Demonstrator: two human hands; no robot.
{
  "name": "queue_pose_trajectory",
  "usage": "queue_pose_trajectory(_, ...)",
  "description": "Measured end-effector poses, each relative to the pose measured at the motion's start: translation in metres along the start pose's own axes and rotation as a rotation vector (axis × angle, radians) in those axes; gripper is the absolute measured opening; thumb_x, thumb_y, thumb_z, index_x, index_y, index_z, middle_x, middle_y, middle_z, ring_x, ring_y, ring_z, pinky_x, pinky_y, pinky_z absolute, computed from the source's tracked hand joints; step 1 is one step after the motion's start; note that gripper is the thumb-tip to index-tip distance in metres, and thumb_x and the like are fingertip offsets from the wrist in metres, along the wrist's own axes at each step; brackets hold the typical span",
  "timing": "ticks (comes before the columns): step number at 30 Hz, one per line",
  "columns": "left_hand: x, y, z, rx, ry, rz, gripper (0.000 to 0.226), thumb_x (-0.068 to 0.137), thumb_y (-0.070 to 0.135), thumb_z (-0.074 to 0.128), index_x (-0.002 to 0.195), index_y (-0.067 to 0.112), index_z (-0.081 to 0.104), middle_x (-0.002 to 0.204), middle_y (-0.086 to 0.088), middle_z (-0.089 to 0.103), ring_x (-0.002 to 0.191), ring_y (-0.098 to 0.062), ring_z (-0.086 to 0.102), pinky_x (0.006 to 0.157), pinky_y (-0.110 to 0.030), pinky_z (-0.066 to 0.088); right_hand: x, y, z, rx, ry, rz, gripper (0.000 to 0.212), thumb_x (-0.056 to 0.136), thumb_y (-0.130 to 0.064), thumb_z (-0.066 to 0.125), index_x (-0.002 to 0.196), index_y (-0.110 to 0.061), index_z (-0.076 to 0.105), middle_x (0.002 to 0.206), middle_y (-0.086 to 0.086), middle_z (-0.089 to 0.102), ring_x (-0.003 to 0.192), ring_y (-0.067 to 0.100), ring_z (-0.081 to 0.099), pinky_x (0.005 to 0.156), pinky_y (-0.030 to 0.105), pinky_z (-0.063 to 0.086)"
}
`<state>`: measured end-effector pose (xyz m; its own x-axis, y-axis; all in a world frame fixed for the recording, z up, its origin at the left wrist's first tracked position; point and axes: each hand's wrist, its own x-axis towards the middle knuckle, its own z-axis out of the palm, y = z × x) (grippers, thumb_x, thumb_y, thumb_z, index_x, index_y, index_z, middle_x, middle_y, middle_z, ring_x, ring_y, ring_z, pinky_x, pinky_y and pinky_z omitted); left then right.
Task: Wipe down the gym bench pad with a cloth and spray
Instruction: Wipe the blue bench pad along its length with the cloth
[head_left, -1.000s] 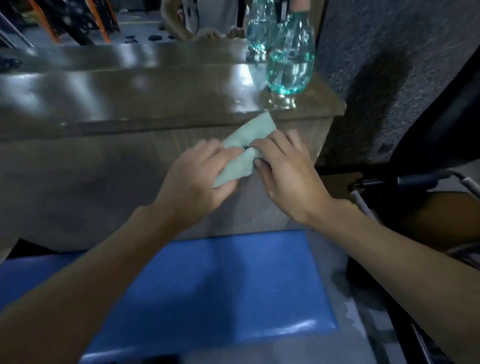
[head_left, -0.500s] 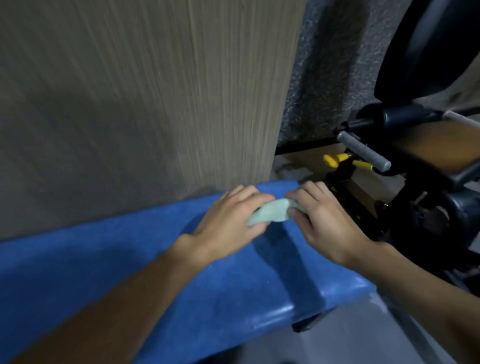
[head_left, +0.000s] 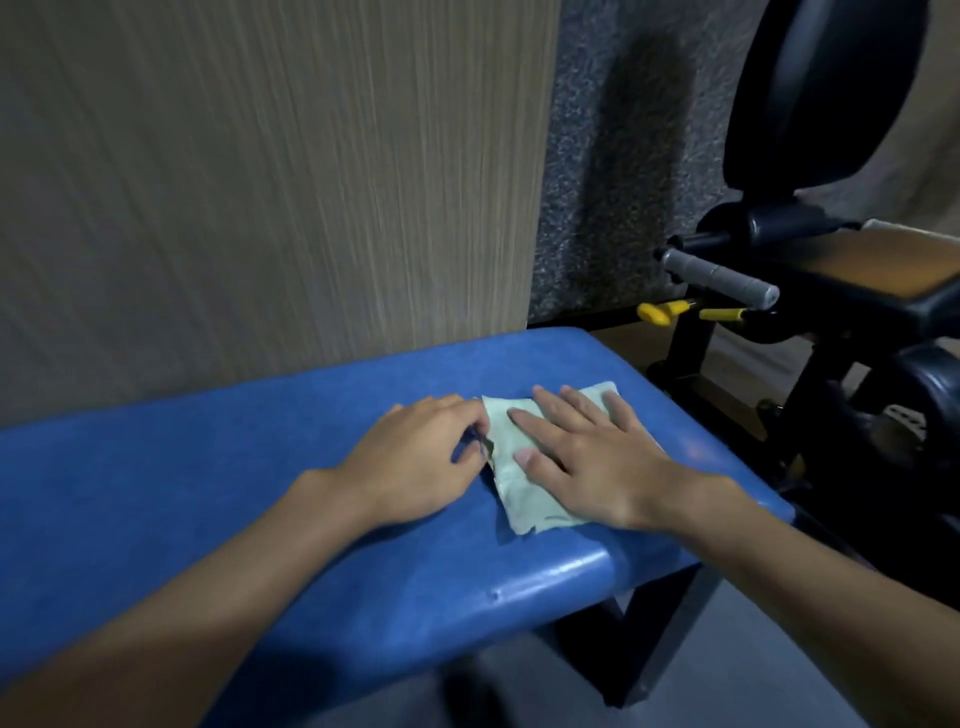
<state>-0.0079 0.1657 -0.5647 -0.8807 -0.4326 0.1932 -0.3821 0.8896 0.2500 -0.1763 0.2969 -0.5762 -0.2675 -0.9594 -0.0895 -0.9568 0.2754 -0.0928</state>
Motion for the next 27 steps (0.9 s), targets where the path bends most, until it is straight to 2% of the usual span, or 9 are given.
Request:
queue_pose_trajectory(4,0.006,0.011,0.001,0.07,-0.071,-0.028,0.023,0.094,0.035,0.05,0.116,0.027,0.052,0.115,0.008,0.054,0.112,-0.018,0.051,0.097,-0.04,0.04,-0.018,0.022,-0.001,-0.011,0.0,0.124,0.057,0.101,-0.058,0.012,0.155,-0.045,0.003,0.164,-0.011,-0.015,0.15,0.015,-0.017,0.119,0.051,-0.01)
queue_pose_trajectory(8,0.014,0.034,0.001,0.23,-0.189,-0.062,0.05,0.093,0.061,0.043,0.135,0.034,0.046,0.128,0.002,0.053,0.12,-0.025,0.049,0.101,-0.04,0.037,-0.038,0.032,0.001,-0.107,0.122,0.207,0.07,0.089,-0.065,-0.005,0.154,-0.045,0.009,0.157,-0.003,0.01,0.143,0.02,0.007,0.114,0.047,0.01)
queue_pose_trajectory(10,0.018,0.044,-0.003,0.279,-0.235,-0.073,0.058,0.091,0.07,0.04,0.14,0.039,0.043,0.128,-0.001,0.054,0.12,-0.027,0.051,0.101,-0.042,0.036,-0.046,0.034,0.003,-0.065,0.141,0.202,0.063,0.095,-0.061,0.003,0.155,-0.044,0.012,0.156,-0.006,0.014,0.143,0.018,0.01,0.115,0.043,0.01)
queue_pose_trajectory(12,0.02,0.049,-0.007,0.289,-0.261,-0.09,0.06,0.089,0.074,0.039,0.138,0.042,0.045,0.126,-0.001,0.055,0.12,-0.024,0.052,0.102,-0.044,0.035,-0.054,0.038,0.005,-0.026,0.15,0.192,0.054,0.102,-0.052,0.013,0.155,-0.042,0.013,0.16,-0.008,0.011,0.146,0.016,0.006,0.119,0.04,0.005)
queue_pose_trajectory(14,0.019,0.053,-0.007,0.315,-0.291,-0.107,0.062,0.086,0.078,0.039,0.136,0.044,0.049,0.124,0.001,0.055,0.119,-0.024,0.053,0.102,-0.047,0.033,-0.062,0.044,0.008,0.005,0.13,0.19,0.054,0.103,-0.049,0.014,0.156,-0.04,0.011,0.163,-0.008,0.004,0.149,0.016,-0.002,0.121,0.04,-0.002)
queue_pose_trajectory(18,0.02,0.049,-0.002,0.277,-0.284,-0.15,0.065,0.079,0.083,0.044,0.133,0.047,0.048,0.125,0.003,0.048,0.118,-0.025,0.049,0.099,-0.046,0.031,-0.064,0.049,0.009,0.093,0.058,0.213,0.063,0.098,-0.06,0.012,0.157,-0.039,0.007,0.166,-0.006,-0.008,0.15,0.015,-0.016,0.121,0.044,-0.01)
queue_pose_trajectory(20,0.025,0.043,0.0,0.224,-0.279,-0.169,0.073,0.075,0.086,0.046,0.137,0.049,0.04,0.136,0.005,0.042,0.127,-0.023,0.044,0.101,-0.047,0.03,-0.057,0.05,0.007,0.096,0.048,0.231,0.071,0.091,-0.071,0.01,0.156,-0.041,0.005,0.165,-0.006,-0.01,0.151,0.017,-0.016,0.121,0.048,-0.009)
queue_pose_trajectory(23,0.038,0.032,0.0,0.185,-0.31,-0.197,0.092,0.071,0.09,0.047,0.149,0.046,0.025,0.157,0.008,0.028,0.143,-0.02,0.031,0.111,-0.052,0.027,-0.04,0.059,0.005,0.088,0.033,0.241,0.069,0.09,-0.073,0.013,0.154,-0.048,0.001,0.165,-0.006,-0.011,0.151,0.018,-0.013,0.121,0.05,-0.005)
queue_pose_trajectory(27,0.052,0.02,0.002,0.186,-0.397,-0.223,0.105,0.061,0.098,0.043,0.151,0.047,0.022,0.159,0.01,0.024,0.146,-0.019,0.027,0.114,-0.055,0.024,-0.002,0.077,-0.003,0.123,0.016,0.253,0.064,0.094,-0.069,0.019,0.152,-0.052,0.0,0.165,-0.005,-0.011,0.152,0.02,-0.01,0.121,0.046,0.002)
